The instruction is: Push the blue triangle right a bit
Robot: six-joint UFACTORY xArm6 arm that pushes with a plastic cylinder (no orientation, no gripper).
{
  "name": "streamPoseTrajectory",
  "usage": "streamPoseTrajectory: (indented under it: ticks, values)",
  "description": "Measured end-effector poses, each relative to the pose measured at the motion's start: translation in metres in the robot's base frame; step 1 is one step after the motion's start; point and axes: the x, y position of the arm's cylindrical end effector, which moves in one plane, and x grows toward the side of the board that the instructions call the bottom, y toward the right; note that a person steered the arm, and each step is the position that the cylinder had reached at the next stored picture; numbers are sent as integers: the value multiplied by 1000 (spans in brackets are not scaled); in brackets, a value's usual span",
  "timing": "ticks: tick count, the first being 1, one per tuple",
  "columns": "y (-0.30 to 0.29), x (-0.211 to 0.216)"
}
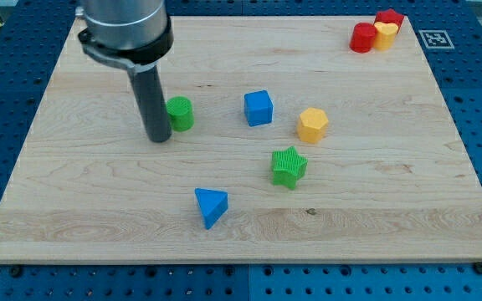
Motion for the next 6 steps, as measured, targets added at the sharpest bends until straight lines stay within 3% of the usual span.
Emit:
streamPoseTrajectory:
  ticks: [2,4,6]
  values:
    - [12,117]
    - [46,127]
    - [124,124]
